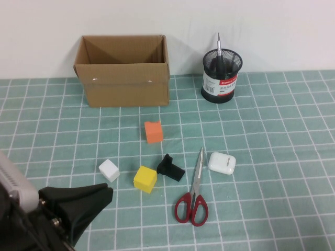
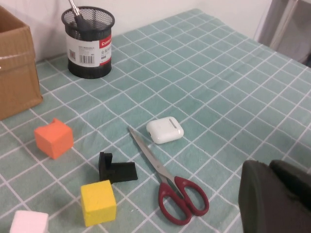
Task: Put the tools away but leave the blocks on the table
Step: Pick up the scissors from the table
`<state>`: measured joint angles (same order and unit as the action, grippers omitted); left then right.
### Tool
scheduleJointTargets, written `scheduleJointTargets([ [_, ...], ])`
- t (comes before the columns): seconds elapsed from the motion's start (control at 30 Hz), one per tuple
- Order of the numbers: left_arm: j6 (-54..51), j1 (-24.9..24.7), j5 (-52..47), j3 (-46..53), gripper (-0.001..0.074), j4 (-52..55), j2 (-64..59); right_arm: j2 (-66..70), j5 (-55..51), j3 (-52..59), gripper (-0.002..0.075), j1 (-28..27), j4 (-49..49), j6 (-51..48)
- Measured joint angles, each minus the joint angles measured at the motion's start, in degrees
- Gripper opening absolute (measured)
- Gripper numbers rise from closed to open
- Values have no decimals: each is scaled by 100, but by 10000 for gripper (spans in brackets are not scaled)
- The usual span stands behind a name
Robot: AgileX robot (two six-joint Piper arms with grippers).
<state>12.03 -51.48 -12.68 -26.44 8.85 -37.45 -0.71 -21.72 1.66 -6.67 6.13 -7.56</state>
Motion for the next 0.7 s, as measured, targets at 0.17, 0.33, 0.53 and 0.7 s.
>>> scheduleJointTargets([
  [0.17,52,0,-3,0,-3,0,0,0,0,0,-7,0,0,0],
  [0.33,57,0,19,23,-3,14,0,0,0,0,-7,0,0,0],
  [0.53,8,370,666,457,-3,128,252,0,0,0,-8,0,0,0],
  [0.7,-290,1384,945,887,-3,-192,936,0,0,0,-7,0,0,0],
])
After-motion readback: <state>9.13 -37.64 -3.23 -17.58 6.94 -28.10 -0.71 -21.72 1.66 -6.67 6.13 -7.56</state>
